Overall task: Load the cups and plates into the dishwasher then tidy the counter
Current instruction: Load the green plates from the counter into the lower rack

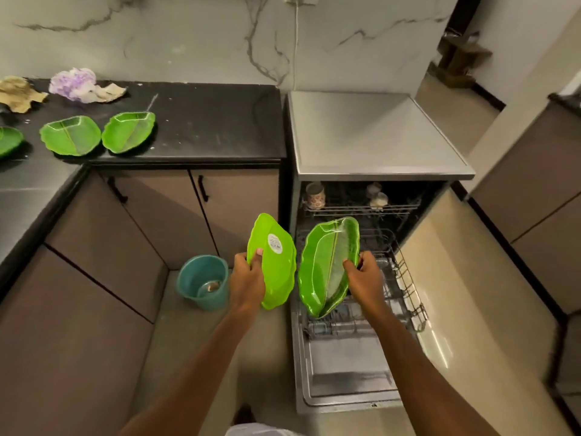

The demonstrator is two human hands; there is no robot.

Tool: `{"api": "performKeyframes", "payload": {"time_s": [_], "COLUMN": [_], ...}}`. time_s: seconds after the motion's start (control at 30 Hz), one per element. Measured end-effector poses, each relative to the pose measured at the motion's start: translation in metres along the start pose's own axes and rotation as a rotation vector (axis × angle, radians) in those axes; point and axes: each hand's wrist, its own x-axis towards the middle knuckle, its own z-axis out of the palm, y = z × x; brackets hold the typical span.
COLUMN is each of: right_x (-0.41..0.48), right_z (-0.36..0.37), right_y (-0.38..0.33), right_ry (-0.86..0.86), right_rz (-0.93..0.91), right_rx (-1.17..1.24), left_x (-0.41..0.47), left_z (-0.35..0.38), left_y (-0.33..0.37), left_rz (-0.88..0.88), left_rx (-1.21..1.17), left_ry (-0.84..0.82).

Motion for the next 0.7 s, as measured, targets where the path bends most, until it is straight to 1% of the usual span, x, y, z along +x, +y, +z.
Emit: {"api": "performKeyframes", "payload": {"time_s": [0.13,0.27,0.4,0.53,0.7], "right_x": [-0.009,-0.013,-0.011,-0.001,0.032], "right_z": [-0.069,-0.136,-0.178,-0.211,-0.231], "right_y": [0.048,0.089,0.114,0.139,0.162], "right_ry": [0.031,0.067,0.086,0.077,0.077], "right_rz": [0.048,0.065,0.083,0.163,0.201], "right_rx": [-0.005,-0.011,-0.037,-0.040,-0.058], "left_x": [-0.057,-0.115,-0.151,-0.169,-0.161], "left_z": [0.066,0.127,0.156,0.184,0.231], "left_y": [-0.007,-0.001,0.008,0.013,0.007], "left_rz": [-0.082,-0.093,-0.091,-0.062,-0.066], "left_rx": [-0.009,-0.016,-0.060,-0.050,-0.027], "left_ry": [-0.071,-0.137,-0.153,-0.159,-0.155]}}
